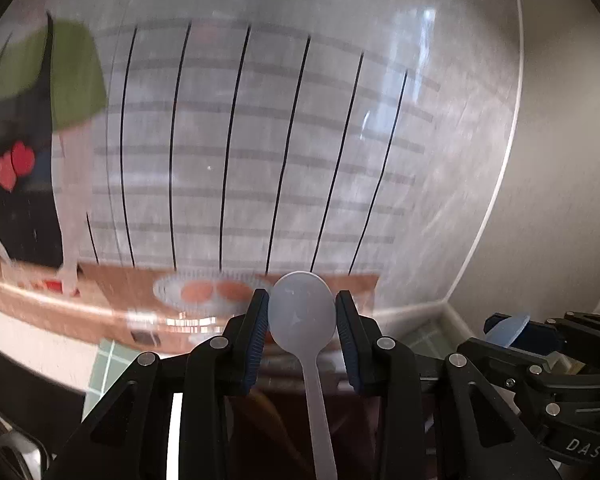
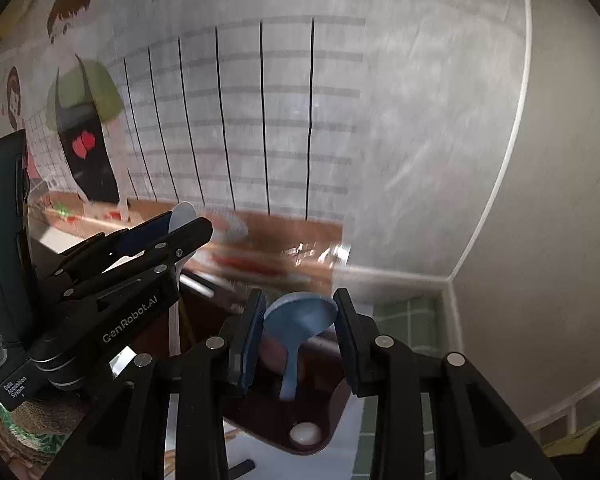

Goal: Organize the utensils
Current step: 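Lift both spoons over the purple caddy and open both grippers to drop them in, then grasp a wooden chopstick with the left gripper while the right gripper grasps a long metal spoon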

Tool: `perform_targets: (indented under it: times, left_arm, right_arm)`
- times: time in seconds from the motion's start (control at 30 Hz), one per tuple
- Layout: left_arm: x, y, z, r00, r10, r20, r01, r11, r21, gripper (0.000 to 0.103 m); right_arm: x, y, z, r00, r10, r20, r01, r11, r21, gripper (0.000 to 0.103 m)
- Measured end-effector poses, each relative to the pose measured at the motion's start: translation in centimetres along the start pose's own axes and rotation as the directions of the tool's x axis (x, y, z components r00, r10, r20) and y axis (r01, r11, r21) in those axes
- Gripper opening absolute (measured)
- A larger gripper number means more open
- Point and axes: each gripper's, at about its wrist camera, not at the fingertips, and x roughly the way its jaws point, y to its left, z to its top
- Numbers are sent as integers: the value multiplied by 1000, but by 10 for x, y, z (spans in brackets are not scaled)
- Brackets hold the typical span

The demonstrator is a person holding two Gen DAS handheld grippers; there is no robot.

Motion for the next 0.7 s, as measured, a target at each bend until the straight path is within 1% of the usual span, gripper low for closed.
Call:
perform_targets:
  times: [0.03, 0.1, 0.13, 0.17, 0.2, 0.23, 0.27, 0.33, 0.43, 0.53, 0.6, 0.63, 0.7]
  left_arm:
    - [3, 1, -4, 1000, 2, -17, -2, 1000, -1, 35]
    - [8, 3, -12, 998, -17, -66, 17, 1000, -14, 36]
    - [9, 3, -12, 996, -21, -86, 19, 1000, -20, 37]
    - [8, 2, -16, 994, -25, -102, 23, 999, -24, 41]
    - [7, 2, -18, 992, -32, -119, 29, 999, -25, 50]
    - [3, 1, -18, 991, -37, -128, 34, 999, -26, 55]
    - [-2, 0, -18, 989, -47, -140, 43, 999, -30, 62]
    - [-15, -2, -18, 985, -65, -159, 62, 998, -23, 64]
    - [-45, -1, -17, 985, -27, -170, 27, 1000, 1, 64]
    - [-75, 4, -19, 980, -14, -197, 10, 1000, -23, 64]
    - [-93, 7, -21, 977, -20, -213, 15, 1000, -25, 65]
    - [-102, 9, -24, 975, -15, -220, 10, 1000, -21, 65]
    - [-120, 14, -32, 972, 5, -235, -6, 1000, -2, 66]
  right_arm:
    - [3, 1, -2, 1000, 3, -9, -3, 1000, 2, 32]
    - [8, 2, -9, 999, 12, -31, -12, 1000, 3, 32]
    - [11, 3, -11, 999, 19, -42, -18, 1000, 2, 32]
    - [12, 3, -14, 998, 26, -53, -26, 1000, 2, 33]
    - [13, 4, -18, 997, 35, -65, -36, 999, -1, 34]
    - [14, 6, -19, 996, 40, -76, -41, 999, -4, 40]
    - [14, 7, -21, 995, 39, -87, -39, 999, -7, 54]
    - [5, 6, -26, 997, 24, -75, -25, 1000, -3, 65]
    - [-17, 5, -33, 998, 32, -47, -32, 999, 2, 67]
    - [-44, 7, -45, 999, 26, -20, -26, 1000, -4, 79]
    - [-56, 9, -54, 1000, 20, -18, -20, 1000, -17, 83]
    - [-61, 10, -58, 1000, 16, -19, -16, 1000, -22, 87]
    - [-72, 12, -67, 1000, 9, -22, -10, 999, -33, 90]
